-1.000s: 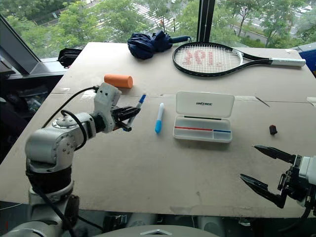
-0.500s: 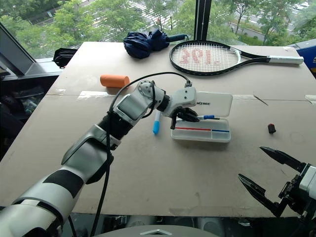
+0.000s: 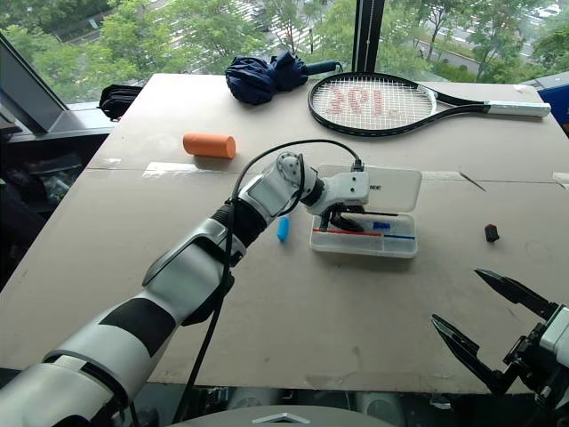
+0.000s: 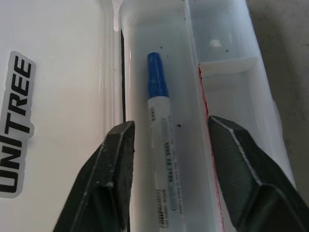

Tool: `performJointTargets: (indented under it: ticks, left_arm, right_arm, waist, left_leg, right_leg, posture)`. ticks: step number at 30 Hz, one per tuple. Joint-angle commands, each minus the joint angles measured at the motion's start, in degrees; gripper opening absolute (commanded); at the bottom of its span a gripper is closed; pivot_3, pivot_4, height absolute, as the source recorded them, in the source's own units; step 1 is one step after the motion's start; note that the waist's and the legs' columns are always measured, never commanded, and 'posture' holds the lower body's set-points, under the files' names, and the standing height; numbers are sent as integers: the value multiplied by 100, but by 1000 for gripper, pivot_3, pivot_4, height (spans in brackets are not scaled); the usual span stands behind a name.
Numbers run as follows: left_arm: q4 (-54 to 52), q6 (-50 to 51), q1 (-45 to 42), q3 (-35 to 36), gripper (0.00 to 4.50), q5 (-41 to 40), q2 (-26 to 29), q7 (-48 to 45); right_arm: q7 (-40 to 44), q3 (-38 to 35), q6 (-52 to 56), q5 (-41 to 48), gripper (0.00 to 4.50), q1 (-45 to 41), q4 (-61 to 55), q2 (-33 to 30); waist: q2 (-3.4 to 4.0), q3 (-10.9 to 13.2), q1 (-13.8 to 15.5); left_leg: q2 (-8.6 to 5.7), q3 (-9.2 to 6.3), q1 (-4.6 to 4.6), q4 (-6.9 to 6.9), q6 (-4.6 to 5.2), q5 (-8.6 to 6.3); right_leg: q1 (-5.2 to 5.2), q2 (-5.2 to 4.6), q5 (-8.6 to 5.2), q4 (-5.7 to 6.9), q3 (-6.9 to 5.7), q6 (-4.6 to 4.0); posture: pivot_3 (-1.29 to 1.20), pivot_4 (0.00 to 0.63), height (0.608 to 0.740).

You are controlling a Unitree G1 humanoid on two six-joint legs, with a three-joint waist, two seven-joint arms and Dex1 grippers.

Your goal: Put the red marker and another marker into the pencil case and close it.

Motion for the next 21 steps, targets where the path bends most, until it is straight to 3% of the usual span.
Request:
performJointTargets:
  ticks: [1,6,9,11,16,21]
  left_arm:
    - [-1346,720,74,676,3915,-652,470,-625]
    - [-4188,2461,1256,1598,3915,-1812,1292,-671]
    - [-5677,3070,2282,2329,3915,-2445,1579,-184]
    - [-6594,4004,3090,2926,3915,-2164,1637,979]
    - [-7474,6041,3914,3323,3915,-1181,1263,3137]
    - [-7672,6608,4114,2990,3915,-809,413,4523]
  right_arm:
    - [-428,-148,107,-53,4500,-64,-47,51]
    - [-1534,184,1165,-523,4500,-462,-62,-279]
    - [-1922,427,1740,-397,4500,-1004,29,-511]
    - [-1609,662,1678,91,4500,-1409,-60,-625]
    - [-908,885,1538,670,4500,-1985,-80,-894]
    - [-357,1092,1417,639,4500,-2313,145,-1164]
  waist:
    - [1,7,-34]
    - [30,1,-144]
    - [33,4,-57]
    - [27,5,-4]
    - [38,0,-94]
    - [14,4,64]
  left_leg:
    - [2,2,0,0,0,0]
    - [29,3,9,-3,-1,1]
    - [29,2,12,-2,-3,1]
    - [17,-11,4,8,-3,2]
    - [24,5,21,4,-1,1]
    - [8,-21,8,15,-2,1]
  right_leg:
    - [-3,0,0,3,3,0]
    - [-6,2,-1,17,8,-3]
    - [-4,-3,0,19,7,-3]
    - [-1,-6,0,22,-9,-3]
    - [6,-8,0,20,17,2]
    - [19,-18,1,15,-16,3]
  posture:
    - [0,150,730]
    - [0,150,730]
    - [0,150,730]
    - [0,150,730]
    - [0,150,730]
    - [0,150,730]
